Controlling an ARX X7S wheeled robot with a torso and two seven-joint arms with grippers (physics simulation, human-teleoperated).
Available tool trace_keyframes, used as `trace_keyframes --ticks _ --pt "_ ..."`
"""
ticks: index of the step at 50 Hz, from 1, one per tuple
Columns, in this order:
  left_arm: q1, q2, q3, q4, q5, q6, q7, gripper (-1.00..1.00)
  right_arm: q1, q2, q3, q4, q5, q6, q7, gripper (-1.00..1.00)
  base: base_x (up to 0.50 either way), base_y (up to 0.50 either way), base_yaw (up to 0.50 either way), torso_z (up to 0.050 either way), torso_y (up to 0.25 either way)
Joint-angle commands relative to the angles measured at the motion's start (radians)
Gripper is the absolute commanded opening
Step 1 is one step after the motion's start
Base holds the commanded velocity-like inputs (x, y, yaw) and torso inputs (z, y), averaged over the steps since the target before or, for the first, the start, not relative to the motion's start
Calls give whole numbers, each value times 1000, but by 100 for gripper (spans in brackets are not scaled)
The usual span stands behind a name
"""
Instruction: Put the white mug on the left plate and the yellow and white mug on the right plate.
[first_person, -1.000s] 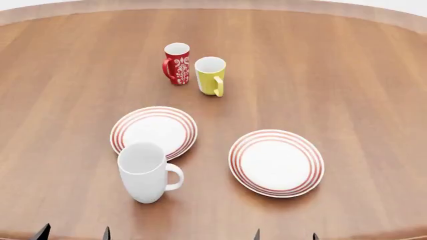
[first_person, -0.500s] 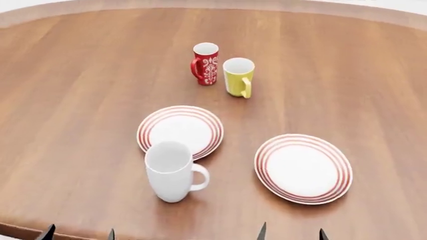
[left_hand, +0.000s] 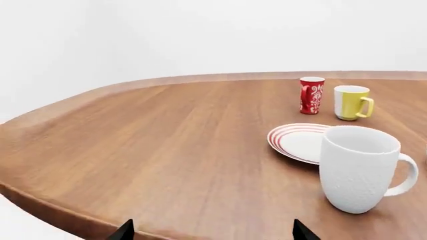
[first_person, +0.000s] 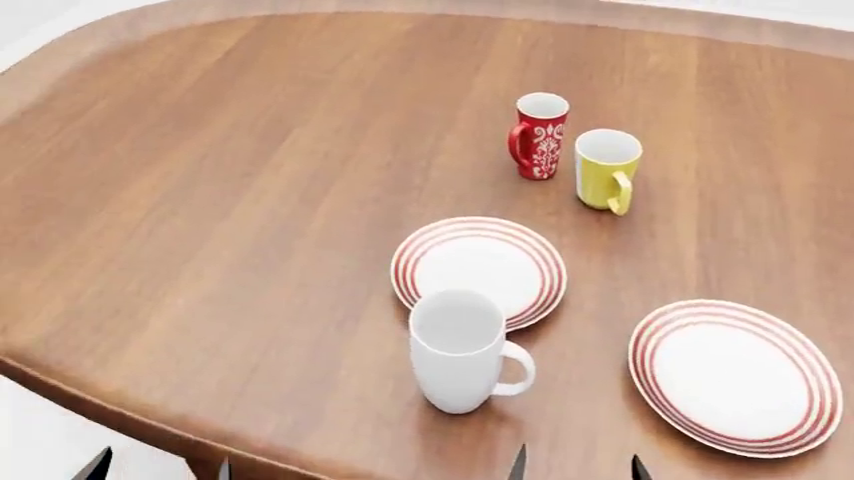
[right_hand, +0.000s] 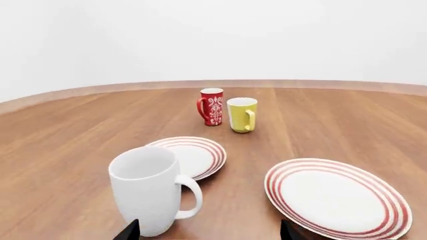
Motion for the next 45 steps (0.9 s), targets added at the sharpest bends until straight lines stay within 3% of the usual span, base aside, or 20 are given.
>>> trace_keyframes --ticks 1,16,22,45 --pt "-2 12 -19 -8 4 15 -5 100 -3 -9 5 32 -12 -30 -41 100 30 7 500 0 0" --pt "-11 -7 -3 -16 -15 18 -20 100 4 3 -20 36 -2 -34 -26 100 30 9 500 0 0" --pt "-10 -13 4 -13 -21 18 -27 100 -16 4 -4 -1 115 -54 -90 100 -28 115 0 0 0" --pt "-15 -34 19 -6 -44 12 -48 100 -19 22 -14 -16 147 -68 -67 100 182 -466 0 0 0"
